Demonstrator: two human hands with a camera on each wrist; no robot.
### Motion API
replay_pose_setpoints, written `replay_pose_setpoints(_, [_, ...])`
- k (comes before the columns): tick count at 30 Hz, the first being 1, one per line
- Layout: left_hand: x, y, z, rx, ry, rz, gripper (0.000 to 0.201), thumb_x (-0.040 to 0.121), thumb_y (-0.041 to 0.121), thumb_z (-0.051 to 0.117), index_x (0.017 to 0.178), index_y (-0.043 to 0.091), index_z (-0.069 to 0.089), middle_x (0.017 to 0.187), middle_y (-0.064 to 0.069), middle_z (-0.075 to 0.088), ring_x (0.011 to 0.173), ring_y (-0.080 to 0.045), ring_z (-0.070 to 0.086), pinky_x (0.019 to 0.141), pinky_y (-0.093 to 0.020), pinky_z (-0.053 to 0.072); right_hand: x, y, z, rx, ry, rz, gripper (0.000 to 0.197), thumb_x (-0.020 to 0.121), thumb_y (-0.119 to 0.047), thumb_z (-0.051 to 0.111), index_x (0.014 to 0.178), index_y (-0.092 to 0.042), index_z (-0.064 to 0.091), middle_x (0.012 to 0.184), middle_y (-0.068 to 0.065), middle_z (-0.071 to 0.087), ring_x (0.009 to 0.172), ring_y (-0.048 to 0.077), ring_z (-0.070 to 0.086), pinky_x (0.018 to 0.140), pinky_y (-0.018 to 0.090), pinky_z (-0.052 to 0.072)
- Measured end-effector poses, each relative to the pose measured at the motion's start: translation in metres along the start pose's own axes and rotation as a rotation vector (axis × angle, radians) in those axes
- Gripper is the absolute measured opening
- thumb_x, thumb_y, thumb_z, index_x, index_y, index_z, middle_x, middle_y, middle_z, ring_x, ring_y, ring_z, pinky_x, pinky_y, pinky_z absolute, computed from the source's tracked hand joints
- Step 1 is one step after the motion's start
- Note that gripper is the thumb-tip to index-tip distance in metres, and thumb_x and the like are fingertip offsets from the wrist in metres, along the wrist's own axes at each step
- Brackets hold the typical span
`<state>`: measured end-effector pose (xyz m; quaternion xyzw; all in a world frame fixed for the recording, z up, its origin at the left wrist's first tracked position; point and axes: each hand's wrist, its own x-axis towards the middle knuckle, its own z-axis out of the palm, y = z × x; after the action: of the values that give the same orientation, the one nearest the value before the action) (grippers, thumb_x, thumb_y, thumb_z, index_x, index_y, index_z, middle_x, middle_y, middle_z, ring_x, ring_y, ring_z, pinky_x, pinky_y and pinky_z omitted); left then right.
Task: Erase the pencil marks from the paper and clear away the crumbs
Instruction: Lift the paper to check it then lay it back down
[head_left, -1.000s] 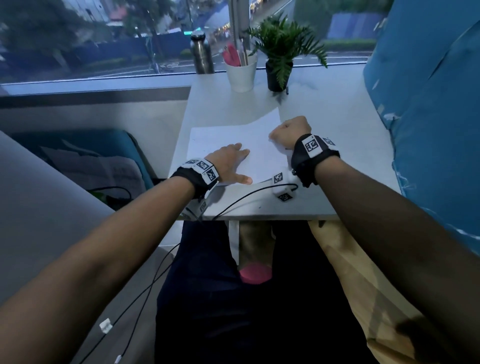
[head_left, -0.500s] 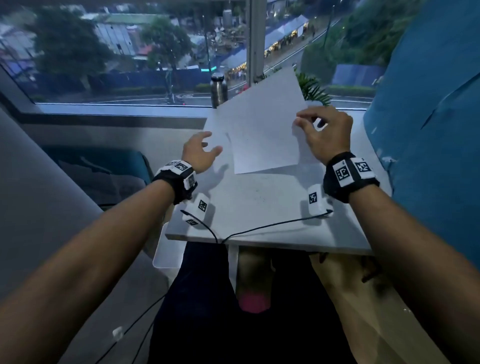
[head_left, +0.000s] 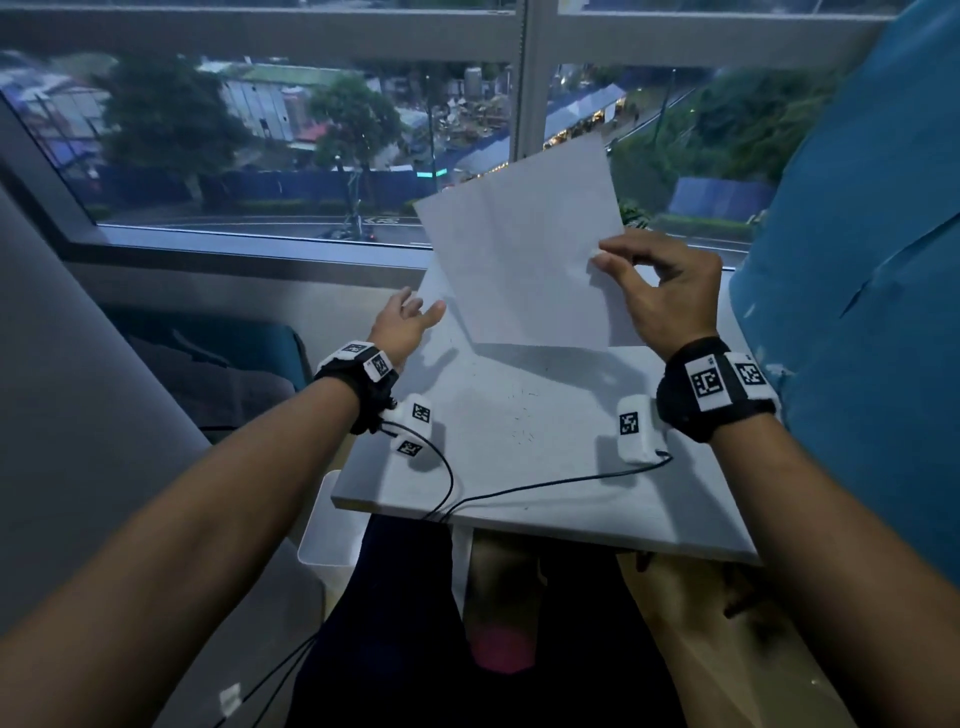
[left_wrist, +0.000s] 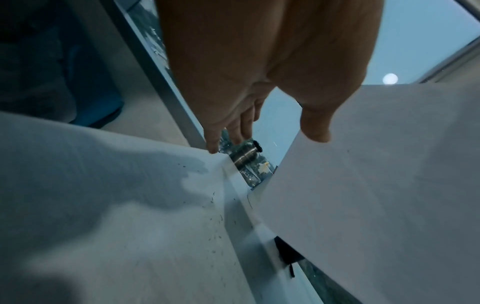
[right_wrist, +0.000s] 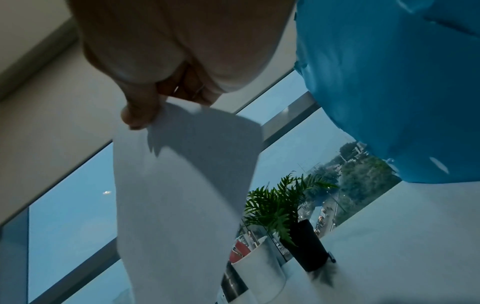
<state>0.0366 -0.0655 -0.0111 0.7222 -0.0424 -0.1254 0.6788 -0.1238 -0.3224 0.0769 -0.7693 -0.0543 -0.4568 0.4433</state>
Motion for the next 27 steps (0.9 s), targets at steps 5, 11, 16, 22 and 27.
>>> replay_pose_setpoints(5, [0.007,0.009,-0.003,-0.142,-0.109,-0.010,0.084,0.088,0.028,0.073,0.155,0.018,0.023,0.147,0.001,0.047,0.128,-0.016,0.048,0.109,-0.044,0.027,-0.012,0.014,-0.004,0.028,-0.032,0.064,0.015,0.080,-0.021,0.079,0.092,-0.013,0.076,0.087,-0.017,0.073,0.088,0.008,0.069,0.084,0.022,0.054])
replay_pose_setpoints(11, [0.014,0.017,-0.003,-0.231,0.010,0.136,0.013,0.082,0.007,0.077,0.087,0.014,0.066,0.079,0.003,0.068,0.078,-0.013,0.062,0.073,-0.028,0.047,-0.011,0.039,-0.012,-0.022,0.005,0.225,0.018,0.078,-0.022,0.080,0.094,-0.013,0.077,0.089,0.000,0.074,0.087,0.008,0.070,0.086,0.024,0.055])
replay_pose_setpoints(16, [0.016,0.025,-0.003,-0.221,0.058,0.219,0.028,0.084,0.005,0.075,0.062,0.022,0.068,0.070,0.004,0.057,0.078,-0.017,0.055,0.073,-0.027,0.048,-0.014,0.051,-0.007,-0.029,0.046,0.347,0.017,0.077,-0.019,0.080,0.092,-0.011,0.077,0.088,0.003,0.074,0.080,0.006,0.069,0.082,0.021,0.056])
replay_pose_setpoints(22, [0.015,0.040,-0.010,-0.217,0.062,0.244,0.013,0.090,0.017,0.070,0.080,0.016,0.062,0.075,-0.003,0.056,0.069,-0.018,0.052,0.063,-0.029,0.046,-0.011,0.050,0.001,0.046,0.047,0.411,0.015,0.077,-0.018,0.080,0.091,-0.015,0.077,0.087,0.003,0.075,0.078,0.008,0.071,0.078,0.021,0.056])
replay_pose_setpoints(27, [0.010,0.045,-0.015,-0.300,-0.080,0.226,0.017,0.089,0.010,0.071,0.105,0.009,0.067,0.100,-0.009,0.072,0.089,-0.024,0.065,0.078,-0.035,0.052,-0.014,0.049,0.009,0.162,0.084,0.459,0.012,0.076,-0.015,0.080,0.087,-0.020,0.077,0.082,-0.002,0.075,0.079,0.016,0.072,0.080,0.028,0.058])
